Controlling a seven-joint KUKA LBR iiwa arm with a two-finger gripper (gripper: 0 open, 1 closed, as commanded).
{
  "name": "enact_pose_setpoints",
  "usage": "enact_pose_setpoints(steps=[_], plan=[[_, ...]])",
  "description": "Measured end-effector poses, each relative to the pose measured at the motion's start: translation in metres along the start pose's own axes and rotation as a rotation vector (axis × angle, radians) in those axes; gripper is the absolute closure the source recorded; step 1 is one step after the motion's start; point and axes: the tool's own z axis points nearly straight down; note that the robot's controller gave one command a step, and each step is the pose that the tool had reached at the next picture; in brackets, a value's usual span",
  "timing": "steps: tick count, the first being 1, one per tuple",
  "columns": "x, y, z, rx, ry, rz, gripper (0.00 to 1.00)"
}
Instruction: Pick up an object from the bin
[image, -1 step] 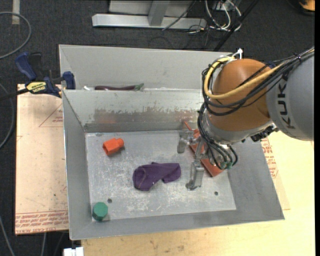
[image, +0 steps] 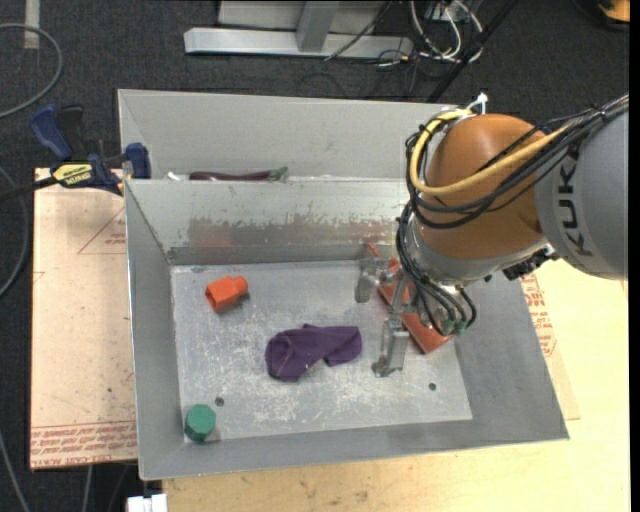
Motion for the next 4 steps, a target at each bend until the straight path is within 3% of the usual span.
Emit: enact_pose_setpoints(steps=[1, 2, 3, 4], plan=[[-0.011, 0.03, 0.036, 0.001, -0.003, -0.064, 0.0], [-0.009, 0.036, 0.095, -0.001, -0.003, -0.244, 0.0], [-0.02, 0.04, 0.129, 0.0, -0.001, -0.365, 0.0], [-0.06, 0.076, 0.159, -0.003, -0.007, -0.567, 1.0]])
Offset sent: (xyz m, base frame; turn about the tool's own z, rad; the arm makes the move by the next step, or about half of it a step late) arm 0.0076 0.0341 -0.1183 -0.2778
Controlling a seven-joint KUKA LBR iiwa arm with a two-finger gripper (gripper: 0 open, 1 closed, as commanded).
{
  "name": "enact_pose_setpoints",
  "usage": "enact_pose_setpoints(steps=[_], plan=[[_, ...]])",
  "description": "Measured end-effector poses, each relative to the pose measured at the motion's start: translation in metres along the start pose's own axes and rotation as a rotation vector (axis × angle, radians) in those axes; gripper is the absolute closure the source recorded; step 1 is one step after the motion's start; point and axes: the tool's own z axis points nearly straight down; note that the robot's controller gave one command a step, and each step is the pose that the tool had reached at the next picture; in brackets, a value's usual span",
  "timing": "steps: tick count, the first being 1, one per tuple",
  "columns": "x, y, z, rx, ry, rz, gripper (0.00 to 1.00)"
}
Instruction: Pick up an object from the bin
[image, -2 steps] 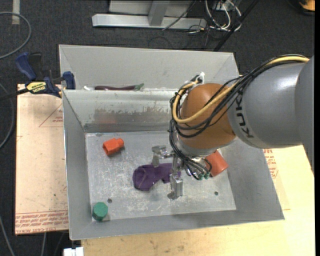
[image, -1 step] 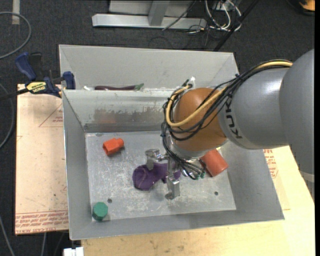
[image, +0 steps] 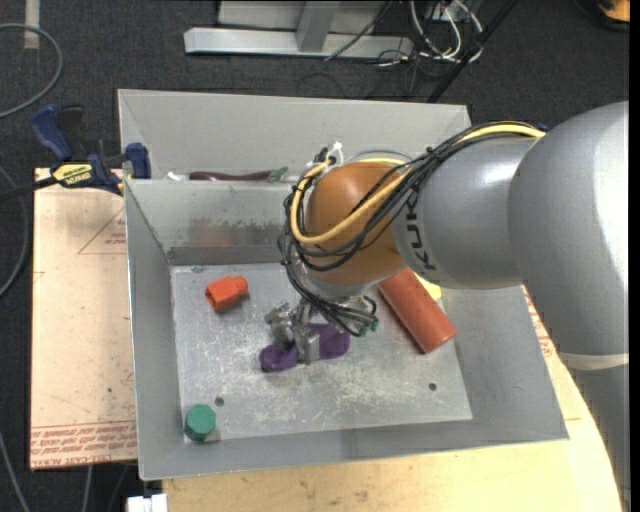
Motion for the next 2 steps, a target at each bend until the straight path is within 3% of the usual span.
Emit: enact_pose_setpoints(steps=[1, 2], plan=[[0.0, 0.0, 0.0, 0.0, 0.0, 0.0, 1.0], [-0.014, 0.008, -0.174, 0.003, -0.011, -0.033, 1.0]])
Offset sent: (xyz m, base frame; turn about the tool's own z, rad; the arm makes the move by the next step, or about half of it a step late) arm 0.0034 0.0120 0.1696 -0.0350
